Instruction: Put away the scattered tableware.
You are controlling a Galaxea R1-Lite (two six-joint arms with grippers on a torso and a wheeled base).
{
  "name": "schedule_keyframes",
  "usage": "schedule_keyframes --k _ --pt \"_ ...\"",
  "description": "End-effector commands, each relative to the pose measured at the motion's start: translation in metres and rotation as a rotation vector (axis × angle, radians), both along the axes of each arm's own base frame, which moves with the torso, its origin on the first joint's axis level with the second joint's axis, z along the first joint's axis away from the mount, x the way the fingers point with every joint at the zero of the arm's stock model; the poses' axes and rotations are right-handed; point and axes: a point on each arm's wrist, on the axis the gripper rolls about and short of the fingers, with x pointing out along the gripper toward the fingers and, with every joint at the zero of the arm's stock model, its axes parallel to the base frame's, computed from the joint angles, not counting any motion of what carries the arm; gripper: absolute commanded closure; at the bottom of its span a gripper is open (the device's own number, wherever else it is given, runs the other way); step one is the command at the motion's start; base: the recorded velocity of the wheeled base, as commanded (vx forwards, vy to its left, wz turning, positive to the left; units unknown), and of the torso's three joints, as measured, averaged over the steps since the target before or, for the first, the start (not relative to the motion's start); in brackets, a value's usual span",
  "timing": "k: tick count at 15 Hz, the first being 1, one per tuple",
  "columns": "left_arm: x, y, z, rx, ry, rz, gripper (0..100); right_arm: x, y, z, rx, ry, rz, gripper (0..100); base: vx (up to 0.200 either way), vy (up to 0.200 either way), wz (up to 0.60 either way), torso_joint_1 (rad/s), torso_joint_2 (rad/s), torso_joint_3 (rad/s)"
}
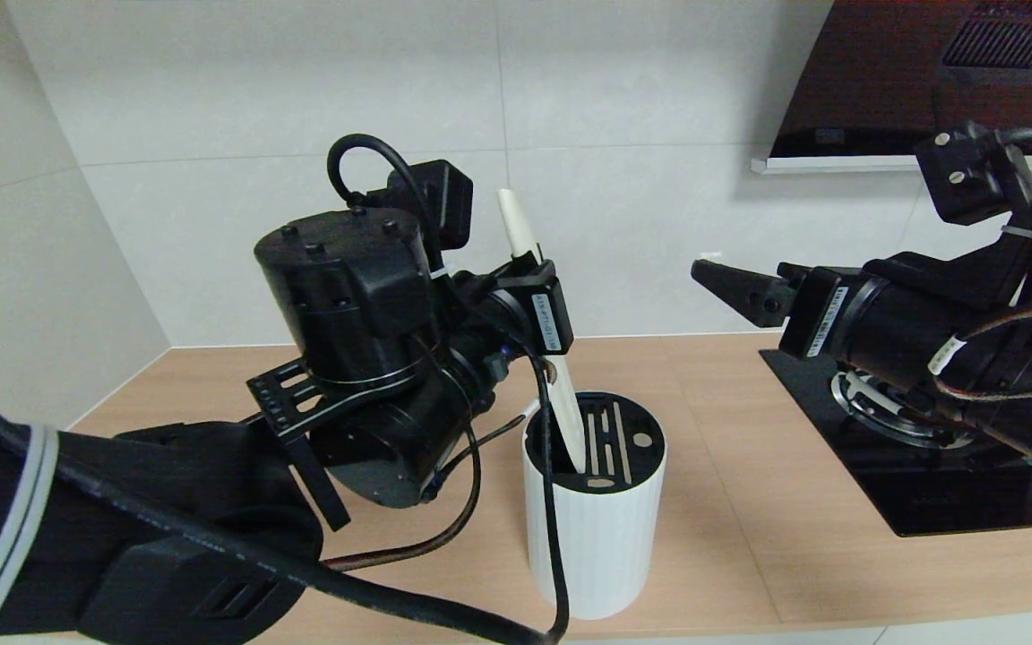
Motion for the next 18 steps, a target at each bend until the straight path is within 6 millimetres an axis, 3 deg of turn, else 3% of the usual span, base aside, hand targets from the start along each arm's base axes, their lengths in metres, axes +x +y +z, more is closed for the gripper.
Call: schedule_keyframes --k 1,8,18 --pt "0.003 -0.002 -0.006 0.013 0.011 0.001 100 0.0 0.001 -0.001 -0.001 0.002 0.001 0 0.0 0.0 0.0 0.0 0.0 0.0" --pt "0.011 -0.018 -0.04 0.082 0.082 0.005 100 0.001 0.001 -0.001 -0.003 0.004 0.001 0 0.0 0.0 0.0 0.0 0.0 0.0" --pt "0.007 -0.032 -0.082 0.18 0.166 -0.025 100 0.003 0.002 -0.004 -0.009 0.011 0.001 0 0.0 0.0 0.0 0.0 0.0 0.0"
